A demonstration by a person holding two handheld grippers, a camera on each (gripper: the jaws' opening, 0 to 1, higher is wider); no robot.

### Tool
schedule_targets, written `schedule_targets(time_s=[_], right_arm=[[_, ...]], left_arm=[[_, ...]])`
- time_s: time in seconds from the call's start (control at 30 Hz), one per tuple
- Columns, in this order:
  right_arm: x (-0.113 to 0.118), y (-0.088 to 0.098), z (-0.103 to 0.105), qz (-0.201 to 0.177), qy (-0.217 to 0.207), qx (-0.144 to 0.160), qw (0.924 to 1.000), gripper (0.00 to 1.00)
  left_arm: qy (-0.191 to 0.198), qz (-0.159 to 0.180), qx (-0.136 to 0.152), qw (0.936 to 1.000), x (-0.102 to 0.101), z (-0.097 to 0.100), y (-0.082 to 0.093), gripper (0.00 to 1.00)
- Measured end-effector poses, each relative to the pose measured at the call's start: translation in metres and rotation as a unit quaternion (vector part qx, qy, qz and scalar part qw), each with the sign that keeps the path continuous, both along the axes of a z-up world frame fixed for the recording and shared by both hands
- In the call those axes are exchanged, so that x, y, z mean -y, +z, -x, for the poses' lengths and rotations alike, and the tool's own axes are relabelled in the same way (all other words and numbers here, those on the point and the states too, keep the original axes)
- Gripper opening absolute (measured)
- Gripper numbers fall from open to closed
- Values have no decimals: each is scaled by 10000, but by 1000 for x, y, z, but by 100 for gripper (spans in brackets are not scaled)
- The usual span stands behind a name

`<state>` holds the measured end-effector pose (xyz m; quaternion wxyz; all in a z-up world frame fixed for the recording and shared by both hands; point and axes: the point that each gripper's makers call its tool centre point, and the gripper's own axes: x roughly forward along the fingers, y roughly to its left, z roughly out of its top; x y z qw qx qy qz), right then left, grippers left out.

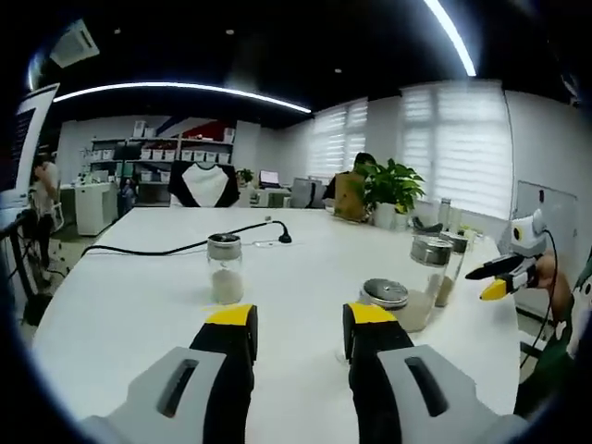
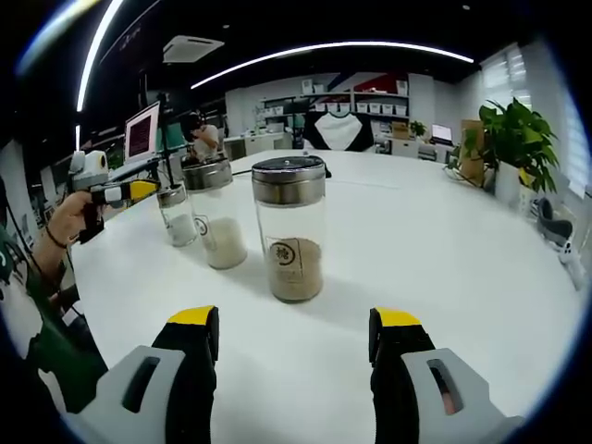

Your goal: Rotate the seasoning bottle until the label or dispensing opening points toward the visible target arrow and the bottle remains upright within the marked orientation range

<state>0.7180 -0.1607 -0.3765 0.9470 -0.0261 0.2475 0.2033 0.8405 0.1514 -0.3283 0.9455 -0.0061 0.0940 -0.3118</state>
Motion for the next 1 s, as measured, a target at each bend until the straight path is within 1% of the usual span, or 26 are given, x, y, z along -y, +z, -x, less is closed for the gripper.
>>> schedule_targets(time_s=[0.03,0.13,0.2,0.3,0.33,0.37,0.4,0.47,0.5,0.6,0.67,0.7,0.73,0.8,0.83,0.87,0.93,1.0], right_arm=[[0,0,0,-4,-7,3,10000,67],[1,0,1,-2,-25,-4,10000,67],[1,0,1,-6,-45,-5,10000,67],[2,-1,2,-5,-69,-13,10000,67],[2,-1,2,-5,-71,-15,10000,67],[2,0,2,-5,-73,-11,10000,67],[1,0,2,-6,-75,-6,10000,67],[1,1,3,-4,-74,-1,10000,67],[1,1,3,3,-71,2,10000,67],[2,2,2,30,-81,14,10000,67],[2,3,2,31,-84,25,10000,67],[2,3,2,32,-84,26,10000,67],[2,4,2,37,-82,29,10000,67],[2,5,3,35,-85,42,9999,67],[2,5,3,25,-92,47,9999,67],[2,5,3,25,-97,47,9999,67],[3,5,3,37,-101,37,9999,67],[3,4,3,46,-103,26,9999,67]], left_arm=[[-4,41,-59,10000,1,-2,-1,40],[52,164,-61,9998,-3,-16,-1,40],[81,52,27,9999,-4,-24,0,40],[161,20,57,9999,-7,-37,2,41],[232,-182,79,9995,-10,-40,0,41],[333,-487,202,9981,-14,-45,1,41],[379,-542,305,9973,-13,-48,4,42],[415,-146,173,9989,-11,-53,5,42],[362,-70,133,9992,-8,-54,5,42],[435,-269,204,9985,-7,-64,2,43],[438,-256,233,9984,-4,-69,1,43],[502,-387,263,9976,-5,-73,-1,43],[634,-620,324,9955,-9,-76,-3,43],[616,-569,294,9960,-5,-80,-6,45],[622,-478,244,9966,-4,-81,-7,45],[636,-281,215,9973,-2,-85,-6,45],[693,-267,219,9970,-1,-91,-7,45],[729,-221,290,9967,0,-98,-4,45]])
